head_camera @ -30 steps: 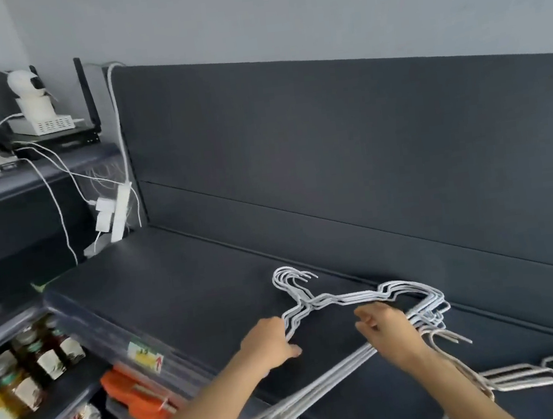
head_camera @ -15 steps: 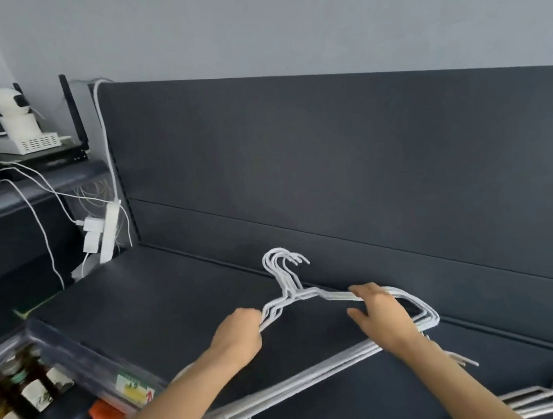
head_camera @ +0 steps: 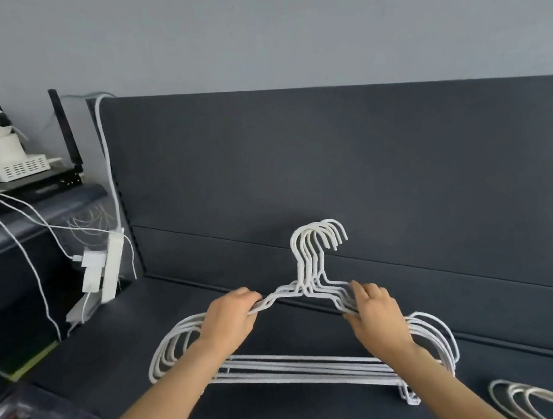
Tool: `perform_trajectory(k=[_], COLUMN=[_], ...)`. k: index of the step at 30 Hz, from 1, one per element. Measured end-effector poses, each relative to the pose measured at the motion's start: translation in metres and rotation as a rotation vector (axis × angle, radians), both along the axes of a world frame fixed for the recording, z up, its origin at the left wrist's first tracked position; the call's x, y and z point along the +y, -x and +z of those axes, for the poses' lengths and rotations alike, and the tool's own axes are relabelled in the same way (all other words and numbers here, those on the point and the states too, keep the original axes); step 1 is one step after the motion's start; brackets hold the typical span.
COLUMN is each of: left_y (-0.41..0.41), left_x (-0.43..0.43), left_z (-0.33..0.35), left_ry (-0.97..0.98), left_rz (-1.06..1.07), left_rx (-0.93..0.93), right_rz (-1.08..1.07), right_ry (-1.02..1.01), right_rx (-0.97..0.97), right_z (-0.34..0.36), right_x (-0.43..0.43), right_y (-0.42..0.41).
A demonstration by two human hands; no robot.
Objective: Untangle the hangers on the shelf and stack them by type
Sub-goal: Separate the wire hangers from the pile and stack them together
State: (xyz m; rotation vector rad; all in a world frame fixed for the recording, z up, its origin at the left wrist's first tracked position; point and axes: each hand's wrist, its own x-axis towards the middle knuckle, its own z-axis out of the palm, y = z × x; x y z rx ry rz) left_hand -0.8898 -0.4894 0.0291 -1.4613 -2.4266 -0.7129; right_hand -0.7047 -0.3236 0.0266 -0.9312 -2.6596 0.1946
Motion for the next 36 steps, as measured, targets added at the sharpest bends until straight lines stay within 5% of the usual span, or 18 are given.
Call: perform_trajectory(k=[8,15,22,36], left_y=[0.026,0.019,0.023,0.015], left_x=[0.004,0.005,0.026,0.034], left_z=[-0.021,-0.032,-0.015,-0.019], left_ry=[-0.049,0.095,0.005,0.184], left_rz=[-0.013,-0.053,-0.094,-0.058], left_rx=[-0.168,-0.058,0.039,-0.09], right_rz=[-0.075,-0.172,-0.167,-0.076], right_ry=[-0.087,-0.222,-0.273,-0.239], right_rx=[0.15,0.126,0.167,0.126], right_z=[-0.02,-0.034,-0.01,-0.027], right_x=[-0.006,-0.018,0.003,0.009], right_y=[0.02,0.014,0.014,0.003])
